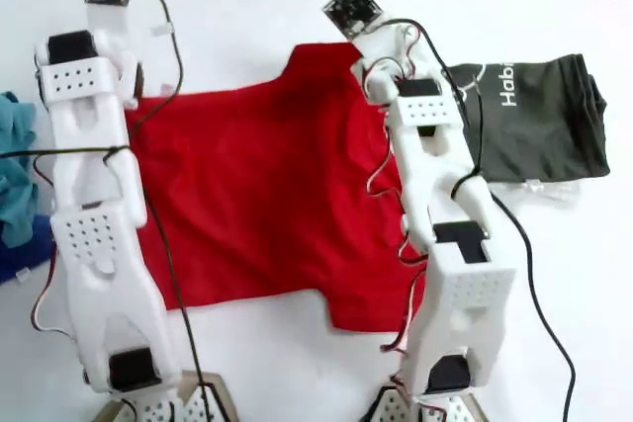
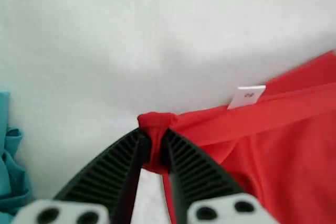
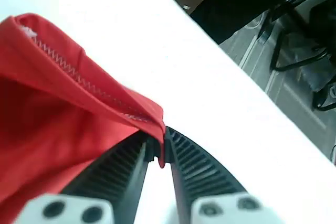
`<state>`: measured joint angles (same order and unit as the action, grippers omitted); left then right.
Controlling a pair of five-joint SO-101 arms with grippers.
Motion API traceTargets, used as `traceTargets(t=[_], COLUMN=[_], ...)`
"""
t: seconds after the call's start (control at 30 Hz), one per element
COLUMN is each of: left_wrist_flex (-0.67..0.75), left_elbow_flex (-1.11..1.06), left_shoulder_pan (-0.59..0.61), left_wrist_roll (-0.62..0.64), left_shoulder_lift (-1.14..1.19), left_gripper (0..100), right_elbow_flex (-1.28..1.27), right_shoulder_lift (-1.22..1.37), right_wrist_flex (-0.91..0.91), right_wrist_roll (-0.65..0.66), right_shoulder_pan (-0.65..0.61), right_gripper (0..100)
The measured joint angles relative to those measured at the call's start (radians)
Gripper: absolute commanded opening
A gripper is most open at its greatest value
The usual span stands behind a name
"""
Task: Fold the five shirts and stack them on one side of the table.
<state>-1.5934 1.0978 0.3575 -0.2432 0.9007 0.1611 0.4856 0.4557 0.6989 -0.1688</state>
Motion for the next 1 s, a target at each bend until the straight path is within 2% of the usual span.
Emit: traceTargets(t=[0.23,0.33,0.43,0.57,0.77,0.87,1.0], left_wrist_flex=[-0.164,-0.176,-0.176,-0.176,-0.176,-0.17,-0.133], left_elbow_flex=[0.121,0.155,0.097,-0.098,-0.505,-0.715,-0.965], left_shoulder_pan=[0.0,0.002,0.005,0.005,0.005,0.005,0.005], left_wrist_roll=[0.0,0.0,0.0,0.0,-0.026,-0.026,-0.064], left_shoulder_lift=[0.005,0.0,-0.048,-0.242,-0.586,-0.704,-0.832], left_gripper=[3,3,3,3,3,3,3], right_elbow_flex=[0.031,0.057,0.068,0.069,0.046,-0.049,-0.255], right_shoulder_lift=[0.014,-0.035,-0.132,-0.253,-0.393,-0.45,-0.559], right_wrist_flex=[0.133,0.232,0.353,0.496,0.692,0.763,0.772], right_wrist_roll=[0.0,-0.04,-0.08,-0.092,-0.092,-0.092,-0.092], right_shoulder_pan=[0.008,0.015,0.025,0.029,0.031,0.034,0.055], right_gripper=[1.9,1.9,1.9,1.9,2.0,2.0,2.0])
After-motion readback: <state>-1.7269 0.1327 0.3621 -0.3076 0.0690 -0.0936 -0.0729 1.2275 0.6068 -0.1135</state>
